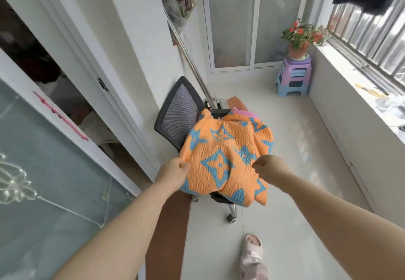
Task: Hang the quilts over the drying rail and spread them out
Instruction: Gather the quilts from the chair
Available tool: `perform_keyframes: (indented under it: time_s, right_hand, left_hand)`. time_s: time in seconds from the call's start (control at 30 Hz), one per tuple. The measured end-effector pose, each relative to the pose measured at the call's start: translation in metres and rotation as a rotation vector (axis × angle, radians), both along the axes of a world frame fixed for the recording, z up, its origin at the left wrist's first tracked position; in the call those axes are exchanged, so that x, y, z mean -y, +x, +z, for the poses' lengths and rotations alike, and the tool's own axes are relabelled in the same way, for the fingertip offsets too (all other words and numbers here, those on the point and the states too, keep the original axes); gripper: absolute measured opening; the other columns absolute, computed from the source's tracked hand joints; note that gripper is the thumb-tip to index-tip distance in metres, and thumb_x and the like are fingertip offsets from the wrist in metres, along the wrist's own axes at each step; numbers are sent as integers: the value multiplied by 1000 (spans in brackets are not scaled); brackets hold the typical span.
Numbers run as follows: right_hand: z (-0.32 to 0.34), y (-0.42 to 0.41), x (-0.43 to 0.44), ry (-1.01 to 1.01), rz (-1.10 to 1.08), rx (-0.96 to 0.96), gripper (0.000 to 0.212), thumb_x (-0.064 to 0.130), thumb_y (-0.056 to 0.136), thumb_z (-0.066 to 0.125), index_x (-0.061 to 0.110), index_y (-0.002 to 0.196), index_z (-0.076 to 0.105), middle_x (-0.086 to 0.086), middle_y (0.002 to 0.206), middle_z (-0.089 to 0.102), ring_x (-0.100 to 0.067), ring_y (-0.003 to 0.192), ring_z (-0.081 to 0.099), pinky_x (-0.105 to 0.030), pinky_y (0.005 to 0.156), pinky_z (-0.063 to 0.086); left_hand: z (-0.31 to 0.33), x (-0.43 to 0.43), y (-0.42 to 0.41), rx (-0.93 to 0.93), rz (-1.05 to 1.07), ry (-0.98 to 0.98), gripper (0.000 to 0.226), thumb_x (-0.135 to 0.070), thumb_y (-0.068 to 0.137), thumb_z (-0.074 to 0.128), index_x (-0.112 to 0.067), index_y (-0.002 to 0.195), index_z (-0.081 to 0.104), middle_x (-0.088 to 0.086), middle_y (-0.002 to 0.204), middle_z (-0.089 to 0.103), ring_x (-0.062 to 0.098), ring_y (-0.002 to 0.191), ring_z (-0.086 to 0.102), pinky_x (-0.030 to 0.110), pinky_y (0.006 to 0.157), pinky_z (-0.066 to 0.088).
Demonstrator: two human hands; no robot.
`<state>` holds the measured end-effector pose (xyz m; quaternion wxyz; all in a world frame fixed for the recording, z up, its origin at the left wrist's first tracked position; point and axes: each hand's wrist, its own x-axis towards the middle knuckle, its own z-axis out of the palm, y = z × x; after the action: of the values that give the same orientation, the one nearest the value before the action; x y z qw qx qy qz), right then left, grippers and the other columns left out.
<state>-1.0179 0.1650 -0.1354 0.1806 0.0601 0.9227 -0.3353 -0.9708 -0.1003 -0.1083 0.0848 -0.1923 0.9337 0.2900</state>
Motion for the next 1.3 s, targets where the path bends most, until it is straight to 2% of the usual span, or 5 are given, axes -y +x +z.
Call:
perform_keyframes:
  time_s: [0.23,0.7,1.03,1.2,1.3]
  right_hand:
    - [-40,-109,5,19,13,151,27,26,92,48,13,105,67,-10,99,70,-28,94,65,-38,84,54]
    - [-110,-194,15,91,-66,337,27,17,94,42,12,109,64,-11,112,66,-28,96,60,-33,80,50]
    - [-179,-181,33,145,-242,672,48,26,95,43,-1,134,35,-22,139,42,-38,128,41,-40,104,37]
    - [-190,-178,35,-47,-387,693,51,29,92,56,-6,128,45,-25,131,51,-38,119,51,-41,99,44]
    - [-186,-179,32,-223,-598,713,83,36,84,69,-2,144,25,-20,145,38,-36,132,39,-43,103,37]
  left_hand:
    - [-16,9,-106,136,40,-20,24,-34,96,49,-16,104,62,4,108,66,22,96,61,29,74,43]
    - [-92,13,-228,258,106,-156,45,-32,91,56,-7,127,48,13,130,55,32,120,51,39,94,43]
    - [-139,32,-254,257,-69,-285,58,-22,91,57,-6,141,34,9,149,32,30,132,33,42,103,38]
    - [-151,32,-260,186,-172,-346,48,-19,90,56,-7,134,41,8,144,37,28,127,38,38,102,40]
    - [-153,28,-264,193,-180,-340,48,-19,91,55,-7,135,41,7,144,38,27,127,38,37,101,38]
